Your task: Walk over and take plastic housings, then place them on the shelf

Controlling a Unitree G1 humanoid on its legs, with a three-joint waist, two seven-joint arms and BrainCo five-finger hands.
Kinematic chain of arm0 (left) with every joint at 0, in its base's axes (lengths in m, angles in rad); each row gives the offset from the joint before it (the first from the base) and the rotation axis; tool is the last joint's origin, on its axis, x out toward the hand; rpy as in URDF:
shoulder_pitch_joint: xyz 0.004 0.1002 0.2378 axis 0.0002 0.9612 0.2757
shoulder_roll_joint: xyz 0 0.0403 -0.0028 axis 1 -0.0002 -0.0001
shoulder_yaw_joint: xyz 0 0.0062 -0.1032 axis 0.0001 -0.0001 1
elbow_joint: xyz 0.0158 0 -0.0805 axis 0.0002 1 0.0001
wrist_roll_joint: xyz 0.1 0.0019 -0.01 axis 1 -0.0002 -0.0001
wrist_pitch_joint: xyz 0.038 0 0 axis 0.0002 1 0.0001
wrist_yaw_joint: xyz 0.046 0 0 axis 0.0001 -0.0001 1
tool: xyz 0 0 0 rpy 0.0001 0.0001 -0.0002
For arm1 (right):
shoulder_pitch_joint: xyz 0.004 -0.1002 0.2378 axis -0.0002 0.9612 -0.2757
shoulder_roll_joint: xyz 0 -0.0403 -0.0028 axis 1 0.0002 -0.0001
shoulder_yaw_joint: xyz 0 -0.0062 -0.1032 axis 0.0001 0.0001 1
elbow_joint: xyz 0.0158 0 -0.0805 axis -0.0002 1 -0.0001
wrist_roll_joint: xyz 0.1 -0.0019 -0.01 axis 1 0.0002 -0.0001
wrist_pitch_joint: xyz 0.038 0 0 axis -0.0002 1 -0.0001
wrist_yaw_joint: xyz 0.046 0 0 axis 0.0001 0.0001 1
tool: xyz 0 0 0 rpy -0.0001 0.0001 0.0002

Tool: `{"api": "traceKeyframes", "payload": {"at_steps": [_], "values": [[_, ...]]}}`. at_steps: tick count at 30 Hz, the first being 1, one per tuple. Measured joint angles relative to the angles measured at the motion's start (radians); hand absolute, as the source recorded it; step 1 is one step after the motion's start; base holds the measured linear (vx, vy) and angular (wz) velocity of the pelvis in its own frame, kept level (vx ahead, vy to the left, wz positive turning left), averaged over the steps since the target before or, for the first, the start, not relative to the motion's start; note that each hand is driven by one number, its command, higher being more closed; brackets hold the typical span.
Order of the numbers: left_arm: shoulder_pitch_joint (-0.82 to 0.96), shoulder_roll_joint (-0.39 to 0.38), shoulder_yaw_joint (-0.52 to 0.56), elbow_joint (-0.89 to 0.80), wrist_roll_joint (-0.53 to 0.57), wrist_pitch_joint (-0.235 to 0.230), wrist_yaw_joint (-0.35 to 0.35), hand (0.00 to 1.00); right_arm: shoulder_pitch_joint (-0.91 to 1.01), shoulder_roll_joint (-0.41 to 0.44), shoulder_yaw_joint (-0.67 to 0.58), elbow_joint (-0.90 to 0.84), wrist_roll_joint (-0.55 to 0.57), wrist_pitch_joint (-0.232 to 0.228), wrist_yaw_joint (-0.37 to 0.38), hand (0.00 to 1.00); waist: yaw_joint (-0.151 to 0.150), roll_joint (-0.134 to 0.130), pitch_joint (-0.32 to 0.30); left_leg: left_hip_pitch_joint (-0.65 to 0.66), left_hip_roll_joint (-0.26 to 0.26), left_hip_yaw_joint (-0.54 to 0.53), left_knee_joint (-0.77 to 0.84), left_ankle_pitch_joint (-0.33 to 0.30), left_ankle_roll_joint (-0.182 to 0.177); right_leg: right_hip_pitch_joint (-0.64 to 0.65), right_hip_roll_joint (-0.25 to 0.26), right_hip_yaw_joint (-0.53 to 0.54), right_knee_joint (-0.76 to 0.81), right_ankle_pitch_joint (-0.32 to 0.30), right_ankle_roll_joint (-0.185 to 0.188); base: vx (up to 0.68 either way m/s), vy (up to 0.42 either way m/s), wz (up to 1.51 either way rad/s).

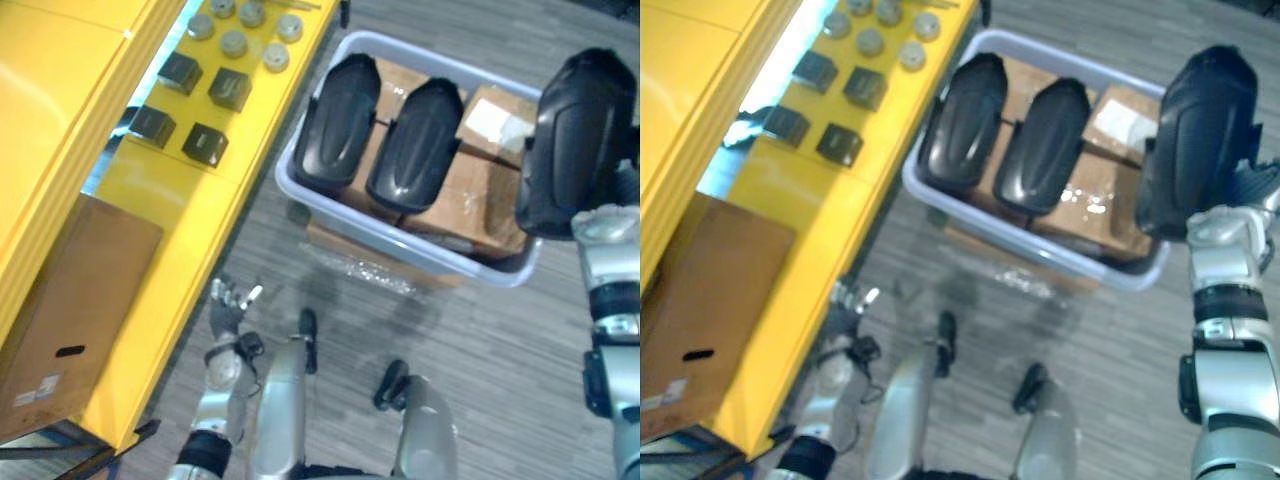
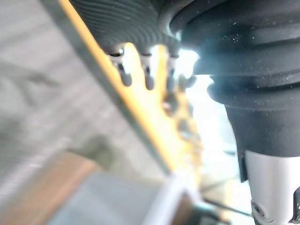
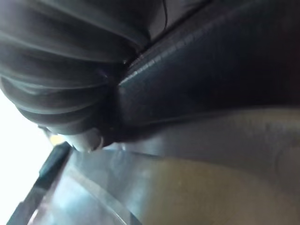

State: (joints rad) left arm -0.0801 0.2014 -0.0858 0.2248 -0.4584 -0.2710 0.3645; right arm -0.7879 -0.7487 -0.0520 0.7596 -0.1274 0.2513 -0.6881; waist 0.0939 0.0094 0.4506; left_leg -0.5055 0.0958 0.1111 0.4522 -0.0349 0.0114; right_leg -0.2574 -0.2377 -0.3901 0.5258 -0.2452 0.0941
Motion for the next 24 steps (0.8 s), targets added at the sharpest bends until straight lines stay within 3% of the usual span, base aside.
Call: {"api": "traceKeyframes", "payload": {"at_steps": [3, 8, 13, 17, 19, 24], "values": [[0.008, 0.039, 0.009, -0.116, 0.005, 0.034, -0.054, 0.0, 0.03, 0.0, -0.056, -0.075, -0.029, -0.022, -0.032, 1.0, -0.005, -0.019, 0.0, 0.069, -0.005, 0.011, -0.056, 0.007, -0.003, 0.077, 0.016, -0.001, -0.094, 0.04, 0.008, 0.09, 0.039, -0.05], [-0.01, 0.087, -0.005, -0.287, 0.003, 0.1, -0.202, 0.0, 0.086, 0.013, -0.064, -0.208, -0.109, -0.109, -0.045, 1.0, -0.025, -0.061, -0.028, 0.18, -0.018, 0.045, -0.14, 0.012, -0.005, 0.196, 0.039, 0.007, -0.237, 0.093, 0.021, 0.12, 0.002, -0.13], [-0.176, 0.106, -0.135, -0.305, -0.038, 0.232, -0.343, 0.0, 0.134, 0.075, -0.036, -0.448, -0.249, -0.19, -0.05, 1.0, -0.059, -0.098, -0.104, 0.256, -0.018, 0.109, -0.194, 0.014, -0.008, 0.263, 0.048, 0.043, -0.355, 0.159, 0.023, 0.1, 0.003, -0.24], [-0.321, 0.091, -0.231, -0.283, -0.109, 0.302, -0.39, 0.0, 0.146, 0.149, 0.055, -0.52, -0.323, -0.261, -0.036, 1.0, -0.081, -0.096, -0.178, 0.327, -0.018, 0.164, -0.25, 0.015, -0.009, 0.299, 0.054, 0.089, -0.422, 0.224, 0.017, 0.11, 0.038, -0.43], [-0.41, 0.047, -0.276, -0.215, -0.131, 0.328, -0.391, 0.0, 0.15, 0.189, 0.097, -0.52, -0.358, -0.299, -0.032, 1.0, -0.102, -0.081, -0.225, 0.357, -0.019, 0.178, -0.286, 0.017, -0.011, 0.308, 0.057, 0.099, -0.442, 0.259, 0.014, 0.05, 0.053, -0.27], [-0.485, 0.002, -0.346, -0.108, -0.13, 0.337, -0.383, 0.0, 0.153, 0.271, 0.115, -0.521, -0.362, -0.335, -0.034, 1.0, -0.118, -0.078, -0.26, 0.424, -0.03, 0.205, -0.379, 0.058, -0.017, 0.32, 0.06, 0.12, -0.459, 0.276, 0.002, 0.0, 0.03, -0.18]]}}
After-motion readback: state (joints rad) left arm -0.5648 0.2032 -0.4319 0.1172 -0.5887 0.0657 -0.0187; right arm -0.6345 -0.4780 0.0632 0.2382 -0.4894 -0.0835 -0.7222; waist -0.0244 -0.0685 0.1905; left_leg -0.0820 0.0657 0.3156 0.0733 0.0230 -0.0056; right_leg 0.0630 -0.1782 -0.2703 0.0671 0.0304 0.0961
